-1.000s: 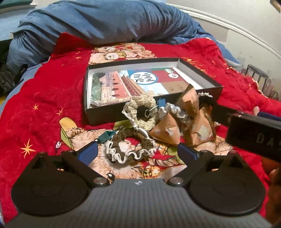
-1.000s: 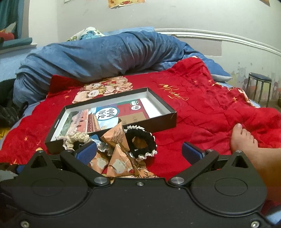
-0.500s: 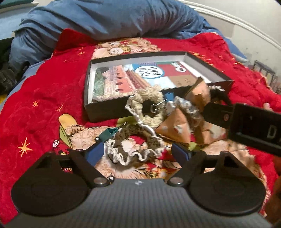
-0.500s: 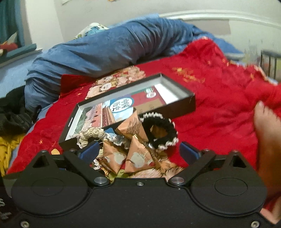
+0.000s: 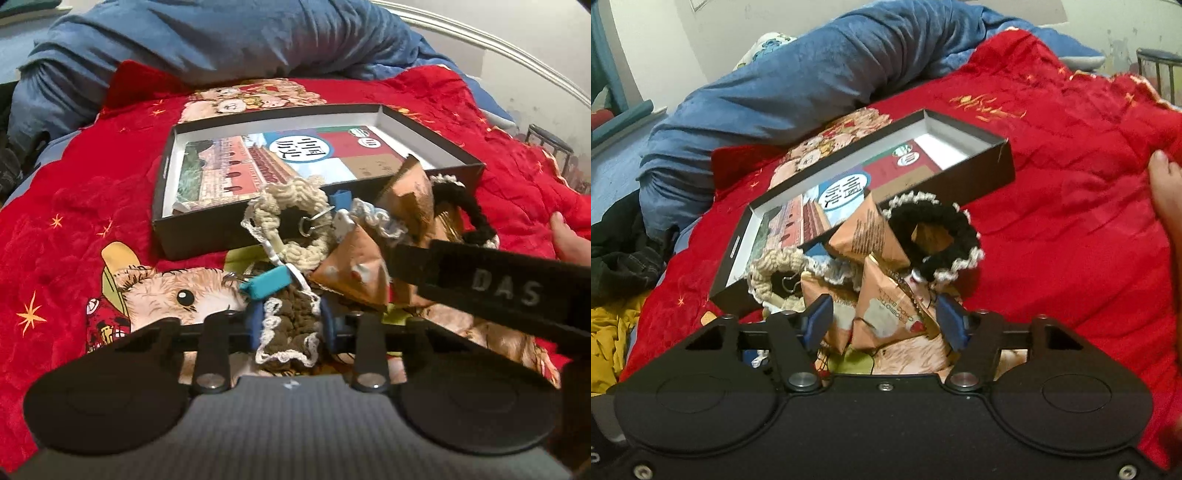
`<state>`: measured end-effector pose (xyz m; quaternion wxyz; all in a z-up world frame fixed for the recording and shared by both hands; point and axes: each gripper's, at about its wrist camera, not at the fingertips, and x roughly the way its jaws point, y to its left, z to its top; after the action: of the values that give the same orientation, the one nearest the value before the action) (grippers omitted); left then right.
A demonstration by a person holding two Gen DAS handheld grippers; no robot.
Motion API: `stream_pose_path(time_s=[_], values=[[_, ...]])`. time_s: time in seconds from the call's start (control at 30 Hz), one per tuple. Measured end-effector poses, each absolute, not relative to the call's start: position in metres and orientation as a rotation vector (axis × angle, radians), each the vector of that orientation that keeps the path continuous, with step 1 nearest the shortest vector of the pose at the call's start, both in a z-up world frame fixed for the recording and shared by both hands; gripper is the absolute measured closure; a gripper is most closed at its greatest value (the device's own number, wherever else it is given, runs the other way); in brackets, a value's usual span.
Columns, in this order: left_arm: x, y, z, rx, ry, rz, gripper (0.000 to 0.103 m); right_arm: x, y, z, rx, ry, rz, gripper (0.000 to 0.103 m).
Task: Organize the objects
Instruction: 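Grasp brown lace scrunchie with left gripper while right gripper grasps a paper triangle packet, then carry scrunchie in left gripper and packet in right gripper over the black box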
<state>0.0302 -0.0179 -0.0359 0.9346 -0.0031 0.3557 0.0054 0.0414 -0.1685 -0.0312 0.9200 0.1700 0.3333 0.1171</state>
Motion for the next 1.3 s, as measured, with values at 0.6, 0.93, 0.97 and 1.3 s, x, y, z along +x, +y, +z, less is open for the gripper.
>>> stream_pose_path(time_s=[0.6, 0.93, 0.97, 1.3], values=[[0.022, -0.015, -0.029, -0.019, 0.712, -0.009, 0.083, 0.039, -0.171, -0.034, 0.402, 0.683, 0.197, 0.064], [0.002, -0.003, -0.004, -0.137, 0.6, -0.118, 0.086, 0.025, -0.173, -0.006, 0.399, 0.622, 0.186, 0.066], [0.001, -0.004, -0.002, -0.138, 0.589, -0.122, 0.086, 0.024, -0.174, -0.002, 0.4, 0.617, 0.187, 0.066], [-0.013, 0.002, 0.02, -0.187, 0.449, -0.134, 0.086, 0.01, -0.179, 0.037, 0.388, 0.545, 0.196, 0.066]])
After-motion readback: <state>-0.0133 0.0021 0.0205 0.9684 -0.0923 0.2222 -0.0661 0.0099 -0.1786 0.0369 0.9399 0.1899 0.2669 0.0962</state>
